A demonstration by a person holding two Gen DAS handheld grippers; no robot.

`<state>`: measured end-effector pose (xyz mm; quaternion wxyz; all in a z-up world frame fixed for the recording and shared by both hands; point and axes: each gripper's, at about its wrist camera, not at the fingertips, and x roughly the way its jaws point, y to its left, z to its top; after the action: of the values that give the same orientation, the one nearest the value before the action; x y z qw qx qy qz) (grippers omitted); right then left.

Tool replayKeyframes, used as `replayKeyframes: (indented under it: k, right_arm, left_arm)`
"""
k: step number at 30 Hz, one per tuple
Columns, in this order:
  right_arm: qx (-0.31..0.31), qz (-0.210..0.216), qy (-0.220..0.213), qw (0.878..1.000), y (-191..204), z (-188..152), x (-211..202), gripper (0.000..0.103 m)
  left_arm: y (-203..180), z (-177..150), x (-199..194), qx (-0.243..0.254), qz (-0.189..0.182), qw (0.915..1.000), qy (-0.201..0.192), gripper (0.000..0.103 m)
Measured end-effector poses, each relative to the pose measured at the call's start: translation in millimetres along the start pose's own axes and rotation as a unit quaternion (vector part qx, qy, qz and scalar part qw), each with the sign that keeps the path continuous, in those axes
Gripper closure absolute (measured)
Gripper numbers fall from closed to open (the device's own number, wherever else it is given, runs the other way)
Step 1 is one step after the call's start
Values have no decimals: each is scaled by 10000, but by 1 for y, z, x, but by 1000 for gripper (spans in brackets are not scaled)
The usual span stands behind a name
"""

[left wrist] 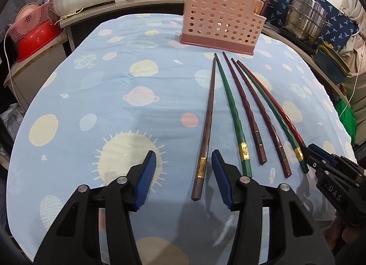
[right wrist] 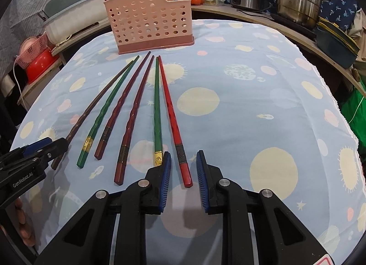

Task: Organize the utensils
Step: 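Close the left tool on a brown chopstick while the right tool grasps a red chopstick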

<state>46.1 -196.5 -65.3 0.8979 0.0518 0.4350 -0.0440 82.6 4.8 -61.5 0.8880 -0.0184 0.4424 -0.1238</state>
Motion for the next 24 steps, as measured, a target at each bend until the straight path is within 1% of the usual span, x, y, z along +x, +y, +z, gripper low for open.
replayKeyframes:
  k: [5, 6, 8, 12, 14, 19, 24]
  right_arm:
    - [0, 31, 4, 10000, 0, -1, -1, 92]
    - [-1, 31, 1, 10000, 1, -1, -1, 93]
    - [4, 29, -2, 10000, 1, -2, -2, 93]
    - [47, 74, 10, 10000, 0, -3, -3, 94]
    - [72, 95, 13, 9999, 0, -4, -5, 95]
    - [127, 112, 0, 9999, -2, -8, -12, 95]
    - [176, 107, -34, 9998, -5, -11, -19, 95]
  left_arm:
    - [1, -1, -1, 9, -79, 10000, -16, 66]
    - [1, -1, -1, 10, -98, 10000, -17, 68]
    - [1, -1, -1, 13, -196, 9998, -1, 75]
    - [-1, -3, -1, 52, -318, 9995, 35, 84]
    - [-3, -4, -2, 71, -383, 9992, 68, 90]
    - [-4, -8, -5, 81, -462, 9988, 118, 94]
    - [-4, -11, -8, 66, -452, 9989, 123, 95]
